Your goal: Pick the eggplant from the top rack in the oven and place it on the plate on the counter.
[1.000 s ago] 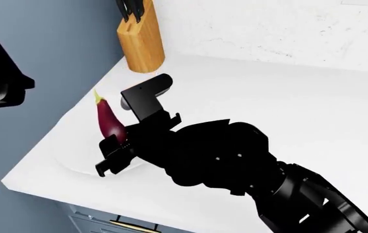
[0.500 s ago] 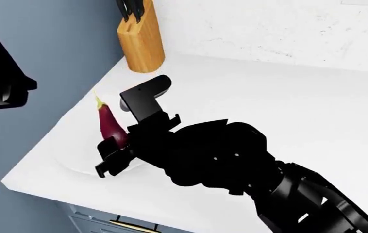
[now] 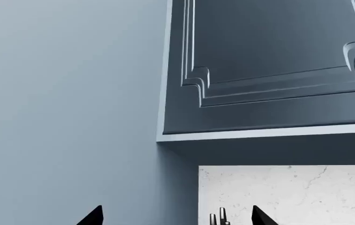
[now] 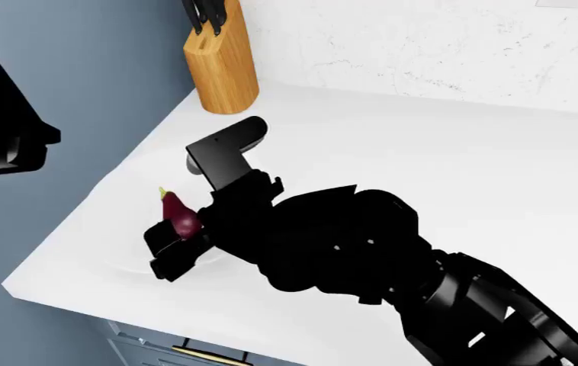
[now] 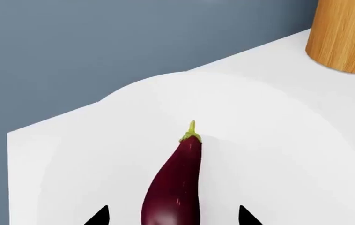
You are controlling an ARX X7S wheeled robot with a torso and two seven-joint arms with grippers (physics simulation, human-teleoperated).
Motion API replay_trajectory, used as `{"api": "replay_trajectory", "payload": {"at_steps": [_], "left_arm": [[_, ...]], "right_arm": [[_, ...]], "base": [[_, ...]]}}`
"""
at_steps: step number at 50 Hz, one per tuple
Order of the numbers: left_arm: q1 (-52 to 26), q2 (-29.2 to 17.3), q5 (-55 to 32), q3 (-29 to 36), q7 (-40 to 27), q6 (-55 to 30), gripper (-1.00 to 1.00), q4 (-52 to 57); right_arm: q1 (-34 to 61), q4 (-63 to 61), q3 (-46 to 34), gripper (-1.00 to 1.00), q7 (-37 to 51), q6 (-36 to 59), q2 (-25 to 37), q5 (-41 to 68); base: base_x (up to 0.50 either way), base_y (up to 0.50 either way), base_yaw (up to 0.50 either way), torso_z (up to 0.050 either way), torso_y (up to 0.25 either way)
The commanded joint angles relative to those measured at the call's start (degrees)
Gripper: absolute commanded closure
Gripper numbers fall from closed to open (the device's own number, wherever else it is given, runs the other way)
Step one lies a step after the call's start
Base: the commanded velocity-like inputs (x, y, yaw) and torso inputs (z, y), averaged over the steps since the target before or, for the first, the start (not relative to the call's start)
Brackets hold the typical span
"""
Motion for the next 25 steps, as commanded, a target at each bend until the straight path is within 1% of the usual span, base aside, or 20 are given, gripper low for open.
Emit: {"api": "replay_trajectory", "payload": {"at_steps": [1, 9, 12, 16, 22, 25], "left_arm": [[-1.2, 0.2, -0.1, 1.3, -0.3, 0.1, -1.00, -0.1], [-2.0, 0.3, -0.3, 2.4, -0.8, 0.1, -1.00, 0.2], [-4.0, 0.1, -1.1, 3.7, -1.6, 0.4, -1.00, 0.4], [-7.6, -2.0, -1.7, 7.7, -2.7, 2.8, -1.00, 0.5], [-13.0, -3.8, -2.1, 13.6, -4.1, 5.0, -1.00, 0.5], [-15.5, -4.8, -2.1, 16.5, -4.4, 6.3, -1.00, 0.5]], "right_arm": [[1.1, -1.4, 0.8, -1.00, 0.7, -0.1, 0.5, 1.1], [6.4, -6.9, 4.2, -1.00, 3.9, 0.7, 2.2, 3.4], [9.0, -9.5, 6.0, -1.00, 6.1, 1.4, 3.5, 4.7], [12.8, -12.4, 9.3, -1.00, 8.8, 2.4, 6.5, 6.9], [14.6, -15.8, 12.5, -1.00, 11.9, 3.2, 10.6, 9.9], [15.9, -18.4, 14.6, -1.00, 14.0, 3.7, 13.6, 11.5]], "base": [[0.00, 0.00, 0.00, 0.000, 0.000], [0.00, 0.00, 0.00, 0.000, 0.000], [0.00, 0.00, 0.00, 0.000, 0.000], [0.00, 0.00, 0.00, 0.000, 0.000], [0.00, 0.00, 0.00, 0.000, 0.000], [0.00, 0.00, 0.00, 0.000, 0.000]]}}
